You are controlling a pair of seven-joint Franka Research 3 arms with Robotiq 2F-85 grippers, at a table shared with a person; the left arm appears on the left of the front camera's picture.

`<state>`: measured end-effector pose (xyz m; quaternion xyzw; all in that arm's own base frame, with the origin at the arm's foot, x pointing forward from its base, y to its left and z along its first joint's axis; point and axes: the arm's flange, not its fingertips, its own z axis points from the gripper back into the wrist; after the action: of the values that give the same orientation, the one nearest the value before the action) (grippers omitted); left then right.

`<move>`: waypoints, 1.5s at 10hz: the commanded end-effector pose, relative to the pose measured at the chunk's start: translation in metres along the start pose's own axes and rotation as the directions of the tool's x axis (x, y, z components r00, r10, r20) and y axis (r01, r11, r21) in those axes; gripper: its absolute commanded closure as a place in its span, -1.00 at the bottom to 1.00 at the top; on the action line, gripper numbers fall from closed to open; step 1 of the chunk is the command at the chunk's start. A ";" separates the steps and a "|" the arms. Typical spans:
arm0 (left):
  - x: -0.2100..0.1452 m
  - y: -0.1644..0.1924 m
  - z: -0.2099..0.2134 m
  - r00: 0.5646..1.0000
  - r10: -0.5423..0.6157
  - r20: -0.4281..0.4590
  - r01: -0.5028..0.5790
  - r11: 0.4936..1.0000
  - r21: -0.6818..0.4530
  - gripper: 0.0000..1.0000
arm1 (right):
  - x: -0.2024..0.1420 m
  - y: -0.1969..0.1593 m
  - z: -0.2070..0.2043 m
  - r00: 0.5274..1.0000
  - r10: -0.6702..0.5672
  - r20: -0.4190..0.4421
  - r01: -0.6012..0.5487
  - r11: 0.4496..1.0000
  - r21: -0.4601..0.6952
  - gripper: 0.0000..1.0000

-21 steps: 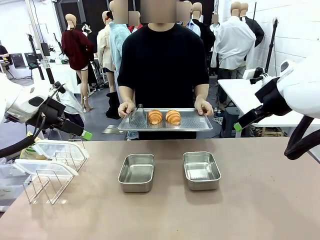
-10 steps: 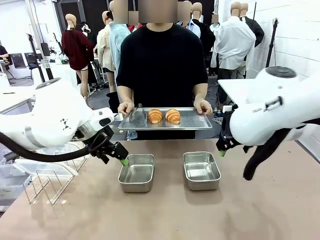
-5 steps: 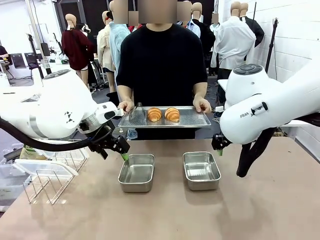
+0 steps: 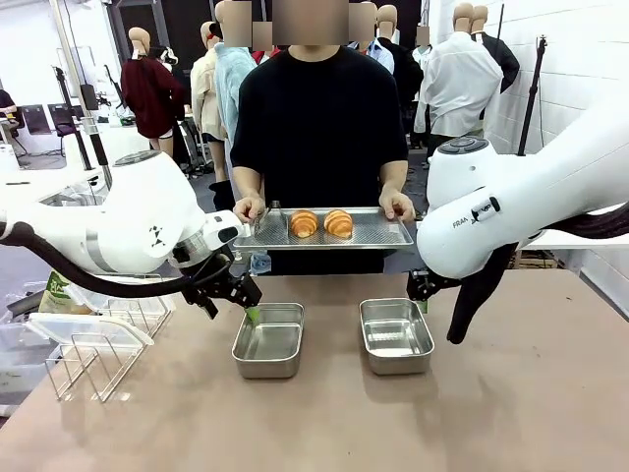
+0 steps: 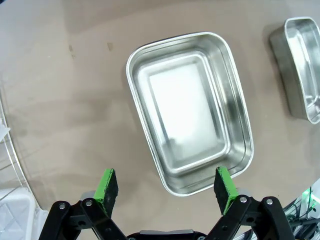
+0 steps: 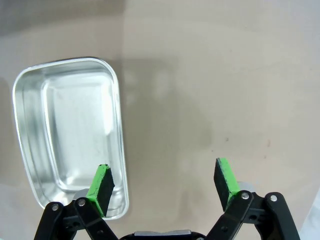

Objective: Place the bread in airtight containers.
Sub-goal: Lift both Airtight Container.

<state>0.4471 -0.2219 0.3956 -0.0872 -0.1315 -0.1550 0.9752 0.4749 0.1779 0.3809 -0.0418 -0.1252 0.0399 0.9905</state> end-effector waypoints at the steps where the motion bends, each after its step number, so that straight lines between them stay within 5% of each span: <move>1: 0.010 -0.002 -0.003 1.000 0.021 0.008 -0.022 0.999 0.049 -1.00 | 0.003 0.013 -0.007 0.999 -0.020 0.035 0.019 1.000 0.021 -1.00; 7: 0.008 0.004 -0.006 1.000 0.010 -0.020 -0.009 0.999 0.035 -1.00 | -0.001 0.009 -0.004 1.000 -0.009 -0.003 0.009 0.999 0.045 -1.00; 15: 0.025 -0.013 -0.031 0.999 -0.002 -0.049 0.008 0.992 0.129 -1.00 | 0.005 0.023 -0.062 0.994 -0.013 -0.108 0.024 0.995 0.100 -1.00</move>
<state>0.4662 -0.2415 0.3756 -0.0412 -0.1158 -0.1669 0.9783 0.4869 0.1943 0.3196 -0.0003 -0.0697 0.0332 0.9970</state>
